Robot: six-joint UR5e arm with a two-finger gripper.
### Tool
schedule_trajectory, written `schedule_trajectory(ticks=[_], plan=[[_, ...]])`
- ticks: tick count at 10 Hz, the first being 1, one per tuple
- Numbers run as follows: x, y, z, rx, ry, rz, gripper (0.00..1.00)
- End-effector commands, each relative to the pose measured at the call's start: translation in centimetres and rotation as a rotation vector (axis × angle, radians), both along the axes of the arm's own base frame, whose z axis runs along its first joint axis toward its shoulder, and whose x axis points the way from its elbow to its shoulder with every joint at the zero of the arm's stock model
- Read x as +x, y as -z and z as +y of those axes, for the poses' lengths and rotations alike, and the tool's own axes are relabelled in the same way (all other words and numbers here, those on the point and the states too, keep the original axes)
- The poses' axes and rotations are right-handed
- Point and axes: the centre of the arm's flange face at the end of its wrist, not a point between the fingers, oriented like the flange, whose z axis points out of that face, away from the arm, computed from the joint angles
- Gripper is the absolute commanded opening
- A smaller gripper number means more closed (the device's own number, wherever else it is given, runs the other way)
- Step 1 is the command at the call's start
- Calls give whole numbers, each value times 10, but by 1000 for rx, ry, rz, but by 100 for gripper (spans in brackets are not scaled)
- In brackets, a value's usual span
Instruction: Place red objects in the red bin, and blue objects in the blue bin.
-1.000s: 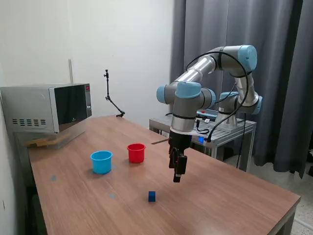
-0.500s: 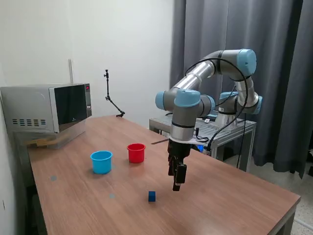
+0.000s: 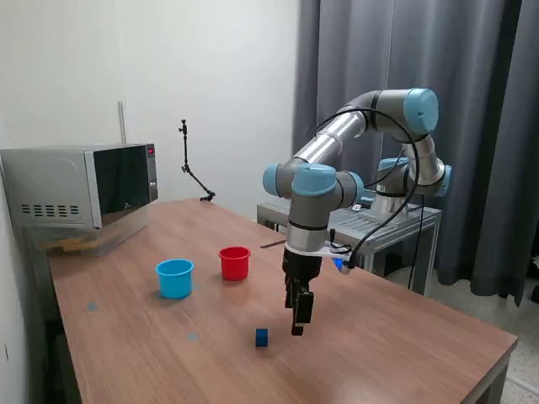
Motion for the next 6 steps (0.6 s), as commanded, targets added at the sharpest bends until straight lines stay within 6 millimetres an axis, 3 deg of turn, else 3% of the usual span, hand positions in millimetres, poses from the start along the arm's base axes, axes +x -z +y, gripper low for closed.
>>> schedule_trajectory(ticks=[1,6], plan=[[-9,8,3,-1,-1,5,100],[-17,15,5,1,-44,7,100]])
